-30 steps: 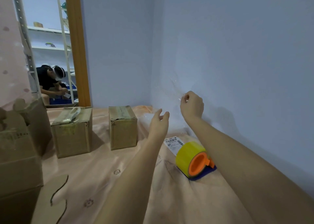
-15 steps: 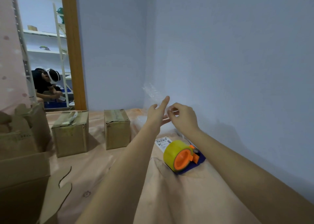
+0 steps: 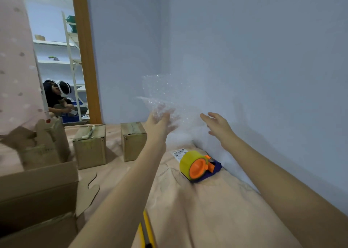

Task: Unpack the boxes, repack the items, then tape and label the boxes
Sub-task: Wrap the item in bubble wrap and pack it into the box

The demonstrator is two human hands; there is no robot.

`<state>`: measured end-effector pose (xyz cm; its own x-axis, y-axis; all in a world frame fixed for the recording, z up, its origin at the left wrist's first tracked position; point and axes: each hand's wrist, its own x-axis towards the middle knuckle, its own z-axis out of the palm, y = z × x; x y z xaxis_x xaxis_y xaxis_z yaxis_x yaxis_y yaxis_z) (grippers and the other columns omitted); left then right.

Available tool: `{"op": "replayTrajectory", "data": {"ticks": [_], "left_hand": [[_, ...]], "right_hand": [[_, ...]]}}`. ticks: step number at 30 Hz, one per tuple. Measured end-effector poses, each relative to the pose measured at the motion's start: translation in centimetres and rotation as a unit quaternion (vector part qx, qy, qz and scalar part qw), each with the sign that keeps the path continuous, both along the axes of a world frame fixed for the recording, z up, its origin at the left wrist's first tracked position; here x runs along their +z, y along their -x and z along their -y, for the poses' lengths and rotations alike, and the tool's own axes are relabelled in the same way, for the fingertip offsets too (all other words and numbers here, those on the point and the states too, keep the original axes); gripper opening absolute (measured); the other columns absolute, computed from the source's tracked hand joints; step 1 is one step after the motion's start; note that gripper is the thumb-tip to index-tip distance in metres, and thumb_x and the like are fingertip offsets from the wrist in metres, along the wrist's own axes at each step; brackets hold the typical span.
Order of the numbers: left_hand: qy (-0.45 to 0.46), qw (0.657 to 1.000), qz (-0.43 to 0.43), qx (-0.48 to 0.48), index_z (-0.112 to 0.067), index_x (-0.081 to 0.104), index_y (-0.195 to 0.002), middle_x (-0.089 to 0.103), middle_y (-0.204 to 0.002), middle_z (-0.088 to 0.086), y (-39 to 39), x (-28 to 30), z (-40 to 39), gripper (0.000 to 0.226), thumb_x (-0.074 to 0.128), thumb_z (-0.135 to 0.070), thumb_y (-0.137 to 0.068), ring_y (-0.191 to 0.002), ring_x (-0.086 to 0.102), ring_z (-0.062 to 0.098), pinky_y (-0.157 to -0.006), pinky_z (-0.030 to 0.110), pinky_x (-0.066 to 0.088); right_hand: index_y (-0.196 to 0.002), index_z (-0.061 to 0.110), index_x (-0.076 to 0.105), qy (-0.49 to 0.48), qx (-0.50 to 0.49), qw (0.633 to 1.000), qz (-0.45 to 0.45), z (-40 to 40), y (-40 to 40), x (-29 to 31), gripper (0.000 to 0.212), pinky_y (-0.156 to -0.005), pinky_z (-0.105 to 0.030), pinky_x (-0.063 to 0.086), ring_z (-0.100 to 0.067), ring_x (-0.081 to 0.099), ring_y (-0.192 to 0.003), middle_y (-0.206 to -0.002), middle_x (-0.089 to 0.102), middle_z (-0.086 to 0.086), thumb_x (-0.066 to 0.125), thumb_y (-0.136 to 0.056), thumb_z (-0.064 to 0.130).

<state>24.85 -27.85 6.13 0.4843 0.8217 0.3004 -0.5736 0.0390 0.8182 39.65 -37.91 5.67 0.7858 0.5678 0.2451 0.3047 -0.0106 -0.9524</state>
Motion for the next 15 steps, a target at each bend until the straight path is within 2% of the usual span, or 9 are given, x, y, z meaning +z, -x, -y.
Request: {"op": "replayTrajectory", "data": {"ticks": [4, 6, 10, 12, 15], "left_hand": [[-0.027, 0.999, 0.018, -0.025, -0.017, 0.054, -0.119, 0.063, -0.085, -0.004, 3.5, 2.0, 3.1, 0.028, 0.053, -0.003, -0.096, -0.056, 0.065, 0.003, -0.053, 0.022, 0.053], [-0.048, 0.998, 0.009, -0.035, -0.016, 0.053, -0.122, 0.062, -0.083, -0.002, 4.8, 3.2, 4.5, 0.031, 0.052, -0.002, -0.095, -0.057, 0.064, 0.004, -0.055, 0.024, 0.055], [-0.051, 0.998, 0.004, -0.036, -0.016, 0.055, -0.117, 0.061, -0.085, 0.001, 7.4, 6.2, 7.1, 0.028, 0.054, 0.0, -0.094, -0.067, 0.061, 0.011, -0.056, 0.025, 0.055], [-0.05, 0.997, 0.021, -0.053, -0.018, 0.055, -0.111, 0.06, -0.089, 0.002, 8.9, 7.7, 8.5, 0.025, 0.055, 0.001, -0.093, -0.073, 0.061, 0.014, -0.055, 0.025, 0.056], [-0.045, 0.996, 0.04, -0.073, -0.015, 0.053, -0.114, 0.06, -0.089, 0.003, 11.0, 9.6, 10.6, 0.028, 0.055, 0.002, -0.092, -0.071, 0.063, 0.014, -0.058, 0.027, 0.058]], "right_hand": [[-0.127, 0.013, 0.05, -0.046, 0.115, 0.973, -0.197, 2.5, 2.3, 1.8, 0.055, -0.089, -0.048, 0.053, -0.033, 0.063, -0.102, -0.114, 0.059, -0.011, 0.043, -0.094, 0.057], [-0.118, 0.011, 0.053, -0.084, 0.161, 0.953, -0.241, 3.9, 3.6, 2.6, 0.051, -0.088, -0.05, 0.052, -0.038, 0.064, -0.097, -0.102, 0.061, -0.013, 0.041, -0.095, 0.055], [-0.117, 0.008, 0.056, -0.165, 0.207, 0.937, -0.228, 6.7, 6.2, 5.1, 0.048, -0.085, -0.045, 0.055, -0.035, 0.066, -0.096, -0.1, 0.066, -0.013, 0.039, -0.098, 0.048], [-0.115, 0.01, 0.058, -0.182, 0.201, 0.941, -0.2, 8.2, 7.3, 6.4, 0.043, -0.071, -0.034, 0.057, -0.028, 0.068, -0.088, -0.099, 0.069, -0.011, 0.035, -0.1, 0.043], [-0.104, 0.017, 0.061, -0.199, 0.157, 0.963, -0.096, 10.5, 8.1, 7.2, 0.028, -0.051, -0.021, 0.042, -0.016, 0.059, -0.069, -0.093, 0.073, -0.002, 0.039, -0.095, 0.031]]}}
